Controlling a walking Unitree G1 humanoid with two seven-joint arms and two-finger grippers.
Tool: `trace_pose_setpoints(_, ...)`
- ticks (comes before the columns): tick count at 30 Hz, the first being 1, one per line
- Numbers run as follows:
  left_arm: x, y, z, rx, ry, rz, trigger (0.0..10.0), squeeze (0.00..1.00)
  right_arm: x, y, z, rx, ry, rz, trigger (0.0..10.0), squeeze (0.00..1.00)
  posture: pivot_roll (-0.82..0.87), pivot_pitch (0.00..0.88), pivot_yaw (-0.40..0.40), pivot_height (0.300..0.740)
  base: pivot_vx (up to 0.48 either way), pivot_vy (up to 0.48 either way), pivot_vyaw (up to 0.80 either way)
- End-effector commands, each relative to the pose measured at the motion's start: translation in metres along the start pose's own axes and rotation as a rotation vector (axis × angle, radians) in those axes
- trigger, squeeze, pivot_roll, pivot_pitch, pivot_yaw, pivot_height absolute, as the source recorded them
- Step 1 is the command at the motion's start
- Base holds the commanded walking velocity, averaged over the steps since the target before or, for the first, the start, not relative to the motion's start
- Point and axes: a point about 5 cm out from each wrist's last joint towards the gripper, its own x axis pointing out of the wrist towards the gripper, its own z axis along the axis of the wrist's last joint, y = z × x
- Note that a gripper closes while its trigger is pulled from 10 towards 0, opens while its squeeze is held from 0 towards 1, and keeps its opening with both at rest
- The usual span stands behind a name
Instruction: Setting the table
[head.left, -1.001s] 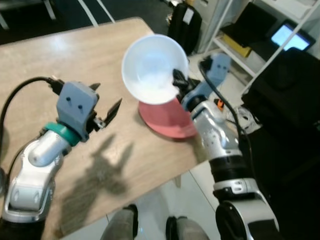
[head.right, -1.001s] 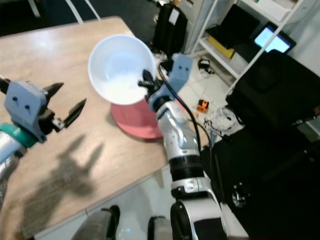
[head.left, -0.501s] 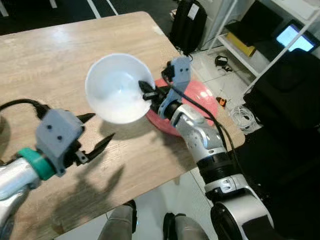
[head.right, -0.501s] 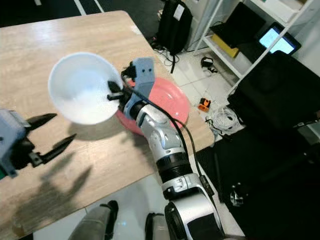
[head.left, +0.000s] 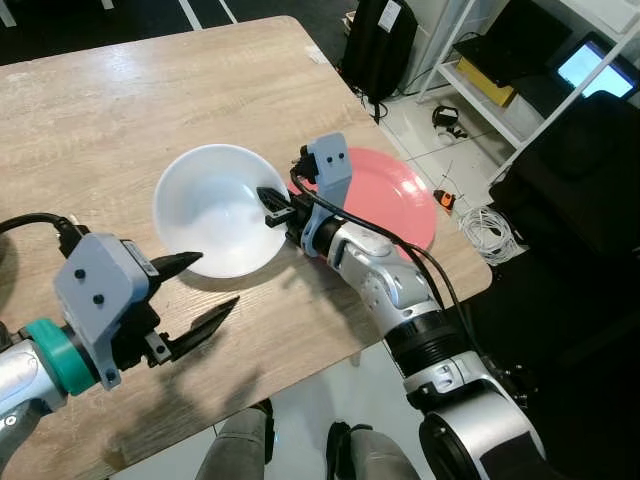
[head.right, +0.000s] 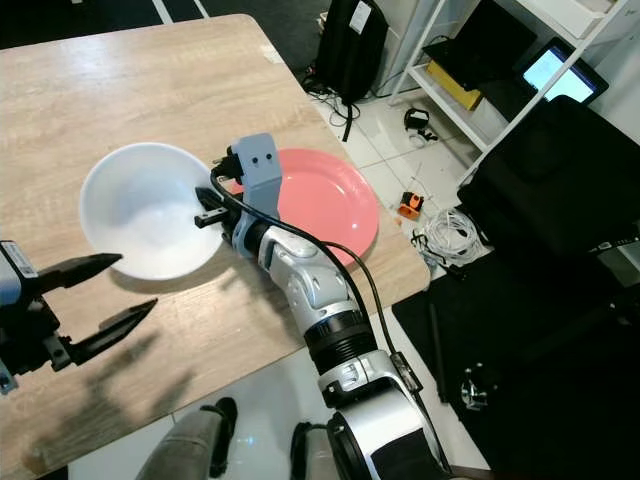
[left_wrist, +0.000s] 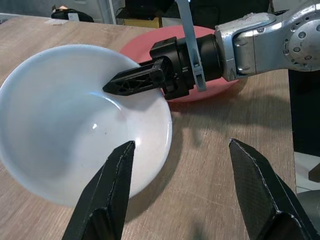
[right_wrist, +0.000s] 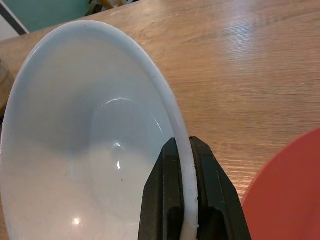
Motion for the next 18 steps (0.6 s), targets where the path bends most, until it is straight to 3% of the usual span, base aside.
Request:
trace_pose_setpoints(1,0.0,-0.003,0.0,-0.013,0.0,-0.008,10.0,0.0,0.014,0.036,-0.005,0.054,-0.014,0.075,10.0,0.0,0.27,0.12,-0.037,0.74,0.0,0.0,0.0)
trace_pose_setpoints(2,0.001,-0.002,-0.001,-0.015,0.0,-0.006,10.0,0.0,0.014,0.034,-0.005,0.056,-0.02,0.065,10.0,1.0,0.26,0.118,-0.034,0.74,0.0,0.0,0.0)
trace_pose_setpoints(9,0.003,0.001,-0.005,-0.024,0.012,-0.008,10.0,0.0,0.009,0.032,0.003,0.079,-0.076,0.086,10.0,1.0,0.25,0.115,-0.028,0.74,0.0,0.0,0.0)
trace_pose_setpoints(10,0.004,0.001,-0.006,-0.028,0.014,-0.01,10.0,0.0,0.008,0.031,0.008,0.088,-0.107,0.083,10.0,0.22,0.24,0.11,-0.024,0.74,0.0,0.0,0.0)
trace_pose_setpoints(12,0.005,0.002,-0.007,-0.031,0.015,-0.012,10.0,0.0,0.007,0.03,0.012,0.093,-0.129,0.079,10.0,0.22,0.24,0.11,-0.024,0.74,0.0,0.0,0.0)
trace_pose_setpoints(13,0.006,0.002,-0.007,-0.033,0.014,-0.014,10.0,0.0,0.006,0.027,0.017,0.099,-0.163,0.069,10.0,0.0,0.24,0.109,-0.022,0.74,0.0,0.0,0.0)
trace_pose_setpoints(18,0.01,0.002,-0.01,-0.051,0.013,-0.017,10.0,0.0,-0.006,0.011,0.041,0.128,-0.306,0.009,10.0,0.0,0.24,0.101,-0.02,0.74,0.0,0.0,0.0)
